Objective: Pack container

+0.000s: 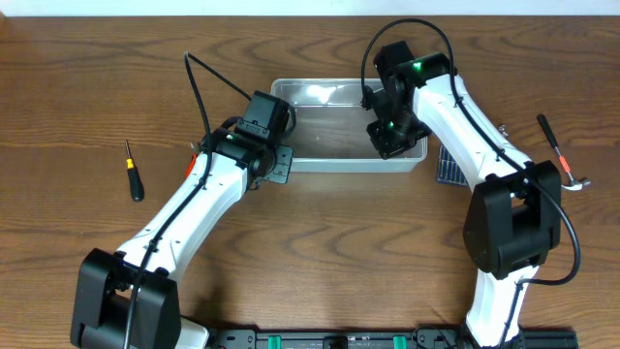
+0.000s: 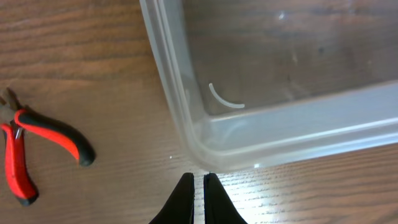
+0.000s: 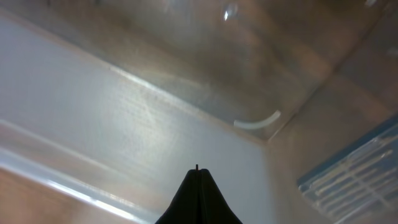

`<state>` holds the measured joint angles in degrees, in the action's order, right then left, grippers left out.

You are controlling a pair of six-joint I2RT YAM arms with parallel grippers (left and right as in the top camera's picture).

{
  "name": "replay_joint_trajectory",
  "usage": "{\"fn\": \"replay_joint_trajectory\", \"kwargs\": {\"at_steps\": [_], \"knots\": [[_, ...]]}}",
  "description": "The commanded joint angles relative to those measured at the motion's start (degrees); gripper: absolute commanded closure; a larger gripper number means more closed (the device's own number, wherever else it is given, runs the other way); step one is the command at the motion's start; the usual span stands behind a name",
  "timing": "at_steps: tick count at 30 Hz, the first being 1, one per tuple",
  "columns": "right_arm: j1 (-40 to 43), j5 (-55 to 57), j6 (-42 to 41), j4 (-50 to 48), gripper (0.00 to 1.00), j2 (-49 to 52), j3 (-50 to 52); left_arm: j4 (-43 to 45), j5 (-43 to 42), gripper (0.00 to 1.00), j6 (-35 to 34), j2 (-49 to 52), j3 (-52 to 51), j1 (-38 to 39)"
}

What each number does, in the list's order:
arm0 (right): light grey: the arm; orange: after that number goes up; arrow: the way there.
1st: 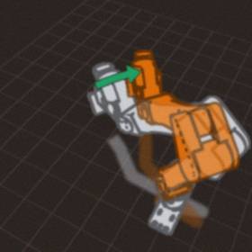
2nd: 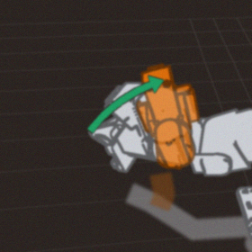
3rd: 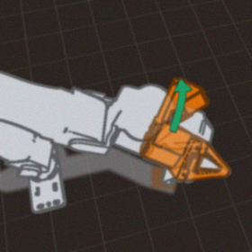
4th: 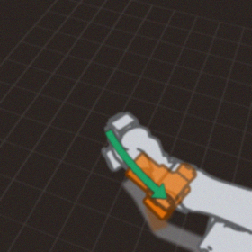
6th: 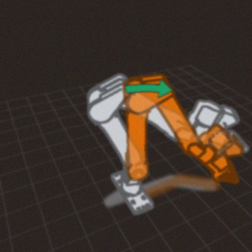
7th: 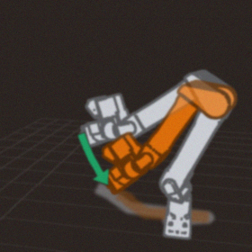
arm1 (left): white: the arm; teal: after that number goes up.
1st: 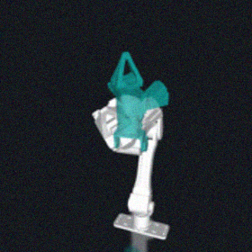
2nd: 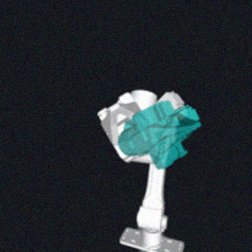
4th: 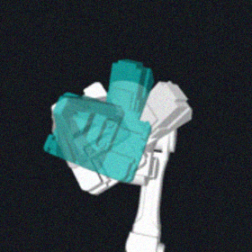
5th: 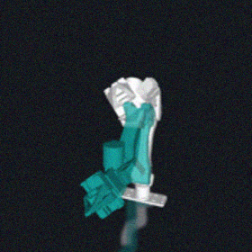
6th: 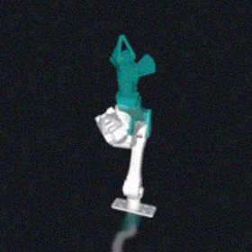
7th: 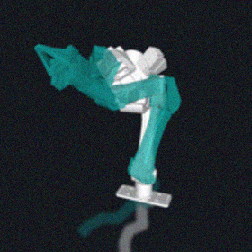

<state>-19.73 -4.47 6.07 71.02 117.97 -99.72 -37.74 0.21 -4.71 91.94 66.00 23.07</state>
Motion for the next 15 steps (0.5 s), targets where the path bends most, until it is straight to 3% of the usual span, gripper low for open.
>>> {"fn": "replay_joint_trajectory", "kwargs": {"at_steps": [1,6,7,8,11,13,14,15], "knots": [[1.1,0.1,-1.3,-0.5,0.99,-0.4,-3.1,-1.9,3.6,0.94,-0.6,-0.9,1.0,-0.3],[3.8,7.4,-3.9,2.1,0.99,-1.6,-12.1,-4.0,7.0,0.92,-1.6,-6.4,1.0,-0.4],[4.4,9.0,-4.6,2.6,0.99,-2.1,-14.4,-4.2,7.0,0.85,-1.6,-8.3,1.0,-0.6],[4.9,10.2,-5.4,2.8,0.99,-2.6,-16.3,-4.6,7.0,0.62,-1.7,-9.9,1.0,-0.9],[6.9,13.9,-9.8,4.2,0.91,-5.1,-22.4,-6.7,7.0,0.23,-1.7,-15.9,1.0,-2.6],[8.9,14.6,-13.5,5.6,0.49,-7.3,-25.1,-9.1,7.0,0.05,-1.6,-20.0,1.0,-4.5],[10.1,14.6,-15.2,6.4,0.09,-8.6,-25.7,-10.6,7.0,0.02,-1.6,-22.2,1.0,-5.7],[11.3,14.6,-16.6,7.2,0.01,-9.9,-25.9,-11.9,7.0,0.02,-1.6,-24.0,1.0,-6.8]]}}
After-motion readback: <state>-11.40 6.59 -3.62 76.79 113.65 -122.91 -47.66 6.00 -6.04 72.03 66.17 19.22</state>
